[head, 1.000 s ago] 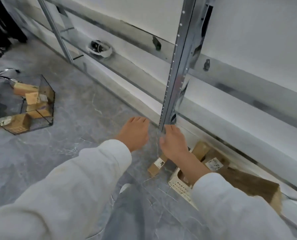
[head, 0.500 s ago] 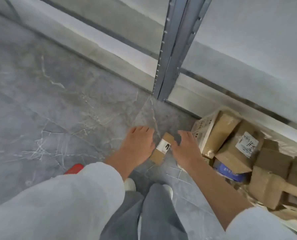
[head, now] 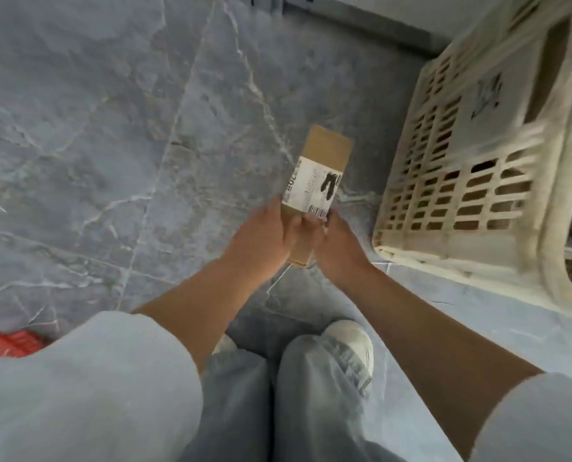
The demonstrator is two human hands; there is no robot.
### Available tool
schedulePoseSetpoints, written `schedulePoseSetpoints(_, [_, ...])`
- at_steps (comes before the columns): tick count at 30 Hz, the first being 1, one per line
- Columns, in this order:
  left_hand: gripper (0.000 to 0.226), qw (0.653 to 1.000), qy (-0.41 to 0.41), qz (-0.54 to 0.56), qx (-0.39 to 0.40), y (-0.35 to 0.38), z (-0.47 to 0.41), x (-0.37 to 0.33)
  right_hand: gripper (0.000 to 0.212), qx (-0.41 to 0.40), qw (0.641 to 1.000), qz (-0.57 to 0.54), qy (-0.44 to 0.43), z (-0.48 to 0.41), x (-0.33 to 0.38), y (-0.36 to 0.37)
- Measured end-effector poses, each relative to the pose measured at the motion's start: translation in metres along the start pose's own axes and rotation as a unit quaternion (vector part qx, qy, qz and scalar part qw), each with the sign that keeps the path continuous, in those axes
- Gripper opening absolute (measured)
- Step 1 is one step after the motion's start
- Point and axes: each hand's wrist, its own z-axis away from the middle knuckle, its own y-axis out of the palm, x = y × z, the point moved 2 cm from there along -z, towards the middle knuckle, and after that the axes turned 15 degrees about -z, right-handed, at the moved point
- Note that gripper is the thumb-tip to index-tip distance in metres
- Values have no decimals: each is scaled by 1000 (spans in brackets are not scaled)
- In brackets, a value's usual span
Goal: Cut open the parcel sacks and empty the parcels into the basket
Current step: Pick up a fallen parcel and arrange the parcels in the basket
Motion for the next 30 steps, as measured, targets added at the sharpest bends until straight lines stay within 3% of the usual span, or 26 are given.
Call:
schedulePoseSetpoints(5, [45, 992, -35, 124, 9, 13, -4, 6, 45, 11, 995, -98, -19, 7, -7, 6])
schedulePoseSetpoints(9, [45, 982, -73, 173, 20, -10, 15, 0, 49, 43, 997, -57, -33, 38, 18, 1])
schedulePoseSetpoints(17, [55, 986, -48, 157, 20, -156, 103, -52, 49, 36, 993, -84, -73, 145, 119, -36])
schedulePoseSetpoints(25, [52, 993, 41, 109, 1, -305, 176, -160, 54, 6, 985, -70, -159, 261, 238, -145])
schedulePoseSetpoints(30, [47, 990, 64, 128, -5, -329, 218, -242, 59, -1, 985, -36, -170, 320, 258, -231])
